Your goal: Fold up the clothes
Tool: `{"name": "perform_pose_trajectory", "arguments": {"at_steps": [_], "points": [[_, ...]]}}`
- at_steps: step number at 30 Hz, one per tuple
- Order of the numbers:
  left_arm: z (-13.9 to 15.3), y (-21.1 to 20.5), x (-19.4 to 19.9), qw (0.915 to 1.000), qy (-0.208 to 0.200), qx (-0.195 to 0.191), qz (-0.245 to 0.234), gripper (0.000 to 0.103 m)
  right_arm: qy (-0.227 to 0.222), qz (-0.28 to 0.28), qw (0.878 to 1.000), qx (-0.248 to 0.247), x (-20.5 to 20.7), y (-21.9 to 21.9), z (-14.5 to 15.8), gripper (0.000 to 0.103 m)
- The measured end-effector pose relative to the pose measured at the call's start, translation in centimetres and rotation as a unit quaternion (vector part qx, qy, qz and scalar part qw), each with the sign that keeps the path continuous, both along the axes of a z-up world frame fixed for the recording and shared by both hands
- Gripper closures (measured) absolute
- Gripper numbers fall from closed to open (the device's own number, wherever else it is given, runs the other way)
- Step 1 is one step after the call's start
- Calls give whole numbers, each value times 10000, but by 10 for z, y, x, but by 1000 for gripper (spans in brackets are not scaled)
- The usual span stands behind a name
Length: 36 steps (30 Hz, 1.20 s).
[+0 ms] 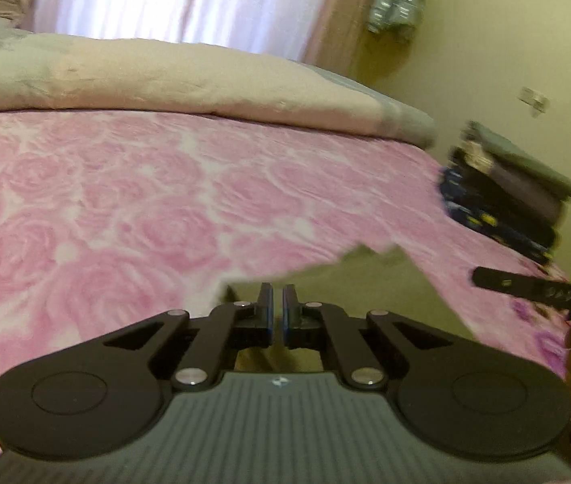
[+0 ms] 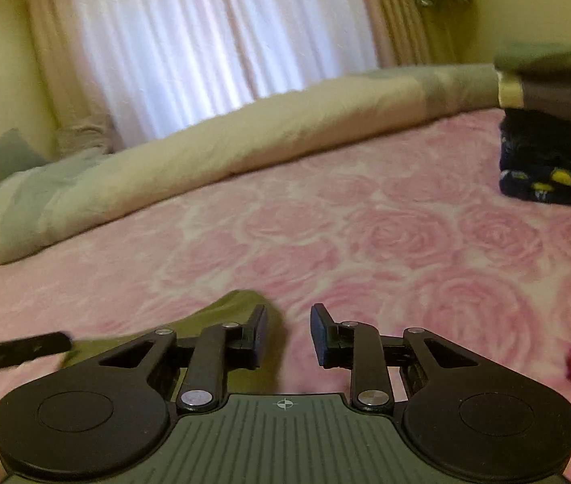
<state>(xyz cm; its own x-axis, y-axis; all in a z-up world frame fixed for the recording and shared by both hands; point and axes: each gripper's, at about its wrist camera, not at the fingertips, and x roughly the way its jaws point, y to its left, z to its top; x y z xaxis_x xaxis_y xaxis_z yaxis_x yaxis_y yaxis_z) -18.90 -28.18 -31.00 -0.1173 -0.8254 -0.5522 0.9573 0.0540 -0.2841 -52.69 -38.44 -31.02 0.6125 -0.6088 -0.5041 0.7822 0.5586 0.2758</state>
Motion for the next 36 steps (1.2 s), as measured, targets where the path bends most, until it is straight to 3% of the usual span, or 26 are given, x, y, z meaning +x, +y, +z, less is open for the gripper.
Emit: {"name": "perform_pose_trajectory", "arguments": {"at_steps": [5,7,12,16,22,24,26,31,34,36], "points": [[-5,33,-41,9967,-423,240,-644,101,542,450,9971,-293,9,62,1,75],[-16,41,-46,9956,-537,464,-618,101,835,536,9946,-304,18,78,-11,75],[-16,60,-43,9961,-445,448,-609,101,1381,577,9876,-480,17,102,-31,75],[-8,64,-38,9968,-363,472,-533,101,1312,420,9900,-313,6,101,-25,75],[-10,65,-34,9972,-247,547,-440,101,703,318,9970,-63,8,101,-13,75],[-16,66,-32,9975,-164,580,-371,101,1068,415,9934,-38,18,104,-27,75],[-14,68,-32,9978,-130,570,-311,101,1316,468,9897,-314,24,112,-34,75],[-7,71,-35,9974,-219,649,-203,101,1124,281,9922,-469,15,124,-16,75],[-1,72,-38,9961,-241,849,-47,101,1510,250,9880,-193,18,119,-29,75],[6,76,-43,9940,-406,1004,124,100,1539,180,9879,-10,15,119,-31,75]]}}
